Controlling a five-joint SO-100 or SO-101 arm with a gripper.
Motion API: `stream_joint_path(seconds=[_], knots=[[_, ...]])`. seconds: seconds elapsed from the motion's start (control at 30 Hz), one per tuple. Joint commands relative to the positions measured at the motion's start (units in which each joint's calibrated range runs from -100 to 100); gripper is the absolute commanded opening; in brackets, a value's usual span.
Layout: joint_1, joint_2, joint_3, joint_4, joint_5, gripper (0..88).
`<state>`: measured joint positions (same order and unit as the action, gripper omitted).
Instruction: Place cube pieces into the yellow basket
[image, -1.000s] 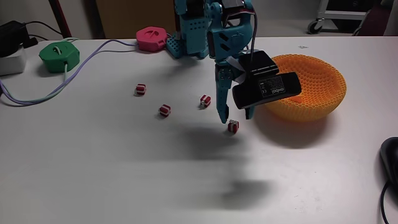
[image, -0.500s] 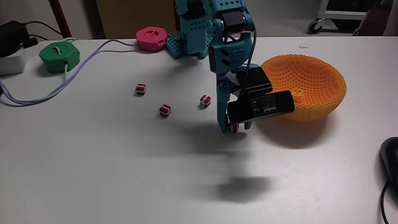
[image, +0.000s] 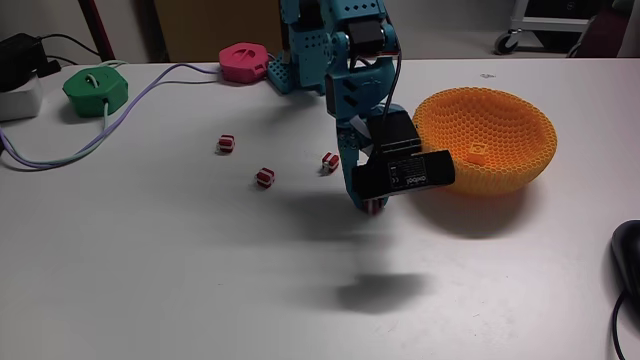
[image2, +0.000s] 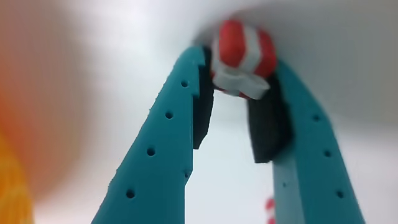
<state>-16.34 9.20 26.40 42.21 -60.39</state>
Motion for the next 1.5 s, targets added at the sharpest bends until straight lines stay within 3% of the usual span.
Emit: stream_joint_path(seconds=[0.0,0.2,0.3,0.4,0.5,0.7,0.8,0.9,0.93,1.0,1.13,1.33,1.47], knots=[[1.06,-1.91,-0.26,-2.94,1.61,0.0],[3.2,-3.23,-11.91,-2.85,5.13,0.0],[3.02,-5.03,-23.76,5.49,5.76,0.0],[-1.36,-6.36,-33.87,18.09,1.51,0.0],[-10.5,-6.45,-42.15,33.55,-6.11,0.0],[-28.02,-6.36,-42.63,39.72,-20.37,0.0],[-32.02,-6.64,-40.41,41.29,-23.69,1.8],[-32.3,-7.49,-39.84,41.81,-18.46,33.7],[-31.75,-8.35,-39.26,42.24,-16.95,37.9],[-30.72,-10.33,-36.66,42.33,-15.78,40.0],[-23.73,-16.02,-32.42,44.85,-8.64,45.2],[5.16,-26.81,-21.93,43.02,8.55,42.7],[19.98,-31.64,-6.13,31.99,12.8,39.4]])
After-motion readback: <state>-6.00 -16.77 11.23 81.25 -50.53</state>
